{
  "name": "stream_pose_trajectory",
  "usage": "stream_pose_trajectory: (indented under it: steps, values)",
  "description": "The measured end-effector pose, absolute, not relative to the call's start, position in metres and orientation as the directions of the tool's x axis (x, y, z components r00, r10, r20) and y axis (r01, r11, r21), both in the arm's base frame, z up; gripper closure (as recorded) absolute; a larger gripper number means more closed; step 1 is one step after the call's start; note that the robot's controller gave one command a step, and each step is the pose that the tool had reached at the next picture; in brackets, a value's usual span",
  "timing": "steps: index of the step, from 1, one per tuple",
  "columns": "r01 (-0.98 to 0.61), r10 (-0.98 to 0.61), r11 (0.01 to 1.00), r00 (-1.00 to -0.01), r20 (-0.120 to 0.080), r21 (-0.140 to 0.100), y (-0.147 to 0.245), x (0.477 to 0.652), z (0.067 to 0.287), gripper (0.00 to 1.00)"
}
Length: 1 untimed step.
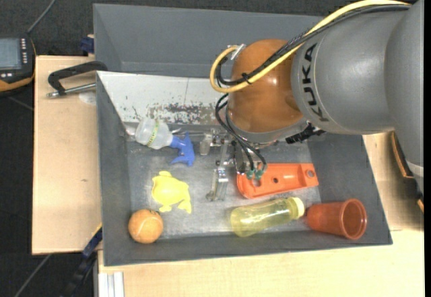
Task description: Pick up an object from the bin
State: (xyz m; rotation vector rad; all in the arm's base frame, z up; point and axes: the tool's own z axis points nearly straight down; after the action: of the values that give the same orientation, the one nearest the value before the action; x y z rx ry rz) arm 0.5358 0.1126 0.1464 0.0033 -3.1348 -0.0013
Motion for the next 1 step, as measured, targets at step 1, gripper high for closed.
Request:
stream_pose_trajectory:
  steps: [1]
  values:
    - [0.0, 0.0, 1.0, -1.0, -0.002, 0.002, 0.1121, 0.5378, 0.1511, 0.0]
